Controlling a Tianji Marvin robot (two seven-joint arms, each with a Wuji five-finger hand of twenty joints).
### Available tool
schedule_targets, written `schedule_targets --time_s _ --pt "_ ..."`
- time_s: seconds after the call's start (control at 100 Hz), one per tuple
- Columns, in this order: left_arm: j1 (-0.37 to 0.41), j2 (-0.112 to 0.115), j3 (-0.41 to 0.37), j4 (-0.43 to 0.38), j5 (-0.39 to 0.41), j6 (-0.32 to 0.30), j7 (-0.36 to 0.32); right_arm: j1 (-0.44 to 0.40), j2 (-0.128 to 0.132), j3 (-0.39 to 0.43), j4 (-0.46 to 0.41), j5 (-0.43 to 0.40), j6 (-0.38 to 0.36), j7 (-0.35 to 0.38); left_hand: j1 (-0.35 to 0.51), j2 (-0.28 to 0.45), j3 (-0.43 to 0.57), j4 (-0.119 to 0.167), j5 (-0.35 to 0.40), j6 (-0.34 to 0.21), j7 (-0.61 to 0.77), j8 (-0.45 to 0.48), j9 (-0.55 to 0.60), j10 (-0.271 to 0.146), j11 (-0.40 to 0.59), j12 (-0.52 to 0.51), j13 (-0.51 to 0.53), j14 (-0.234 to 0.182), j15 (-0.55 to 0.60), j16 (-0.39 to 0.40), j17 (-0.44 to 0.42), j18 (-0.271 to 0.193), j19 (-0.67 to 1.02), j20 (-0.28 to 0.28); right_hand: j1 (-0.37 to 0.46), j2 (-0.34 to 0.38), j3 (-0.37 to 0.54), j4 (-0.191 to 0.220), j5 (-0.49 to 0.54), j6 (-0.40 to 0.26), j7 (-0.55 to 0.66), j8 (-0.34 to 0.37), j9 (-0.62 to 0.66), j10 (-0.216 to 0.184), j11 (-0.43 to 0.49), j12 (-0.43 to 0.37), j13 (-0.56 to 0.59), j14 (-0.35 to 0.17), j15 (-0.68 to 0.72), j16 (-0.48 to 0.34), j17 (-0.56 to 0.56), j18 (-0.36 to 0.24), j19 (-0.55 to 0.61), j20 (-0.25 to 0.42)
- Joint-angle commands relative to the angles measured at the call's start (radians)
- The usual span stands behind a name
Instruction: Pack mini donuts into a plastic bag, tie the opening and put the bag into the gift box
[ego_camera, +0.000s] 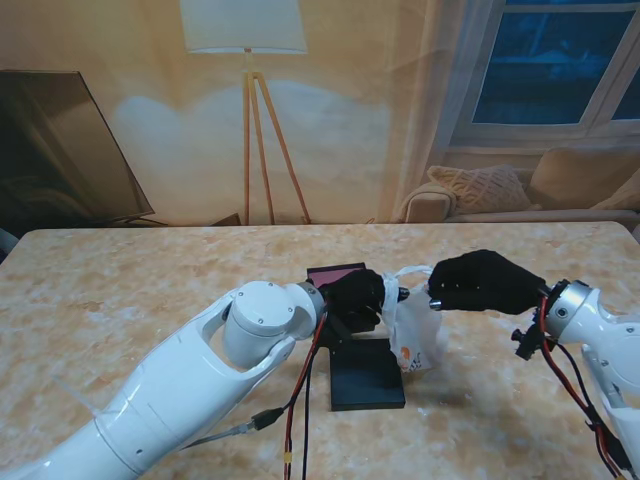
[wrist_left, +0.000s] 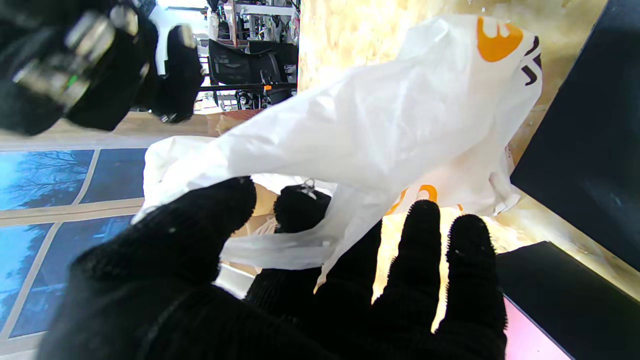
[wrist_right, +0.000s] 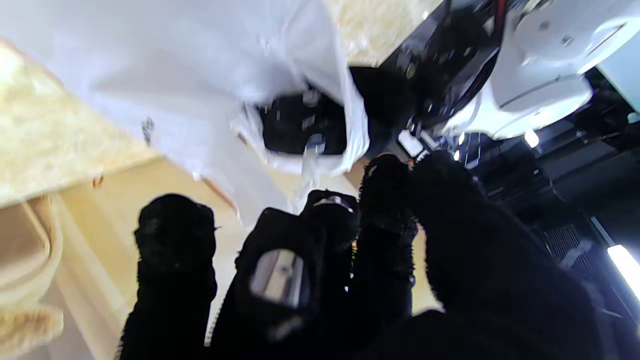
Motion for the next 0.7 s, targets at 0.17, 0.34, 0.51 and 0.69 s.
schedule_targets --time_s 0.17,0.34,0.51,0.69 --pt "0.014 -0.012 -0.013 -0.016 -0.025 0.017 0.008 0.040 0.040 -0.021 0.043 0.028 0.114 0.187 -0.077 0.019 0.026 0.014 0.021 -0.011 0.032 0.027 -0.023 0.003 0.006 0.011 -0.008 0.004 0.025 0.015 -0.014 -0.006 0.002 0.017 0.034 -0.017 -0.012 -0.028 0.048 -0.017 0.006 -0.153 0.073 -0.009 0.068 -0.007 0.048 -0.032 0.033 -0.018 0.026 -0.020 0.058 -0.043" --pt "0.022 -0.016 -0.019 -0.017 -0.043 0.020 0.016 0.066 0.028 -0.075 0.074 -0.044 0.153 0.136 -0.126 0.036 0.019 0.010 0.057 -0.008 0.041 0.029 -0.022 0.005 0.002 0.011 -0.019 0.001 0.015 0.012 -0.022 -0.004 -0.007 0.016 0.056 -0.036 0.015 -0.031 -0.010 -0.003 -0.055 -0.256 0.045 0.004 0.032 -0.035 0.021 -0.007 -0.016 -0.034 -0.004 -0.008 0.023 -0.060" --pt "0.026 -0.016 -0.021 -0.017 -0.055 0.020 0.015 0.095 0.012 -0.125 0.113 -0.012 0.187 0.088 -0.166 0.040 0.018 0.009 0.098 -0.002 0.058 0.035 -0.018 0.007 -0.004 0.009 -0.019 0.003 0.007 0.011 -0.029 -0.001 -0.019 0.016 0.055 -0.059 0.060 -0.042 -0.080 0.002 -0.088 -0.349 0.030 0.000 0.023 -0.051 0.010 -0.004 -0.037 -0.036 -0.015 -0.009 0.006 -0.067" --pt "0.024 -0.014 -0.019 -0.013 -0.054 0.009 0.006 0.104 0.000 -0.152 0.118 -0.059 0.207 0.028 -0.175 0.035 0.027 0.008 0.151 -0.008 0.092 0.044 -0.004 0.003 -0.005 0.011 -0.011 0.003 0.003 0.013 -0.026 0.001 -0.021 0.020 0.048 -0.047 0.077 -0.042 -0.135 0.077 -0.111 -0.391 0.016 0.002 0.013 -0.062 0.003 -0.001 -0.057 -0.043 -0.019 -0.007 -0.003 -0.071"
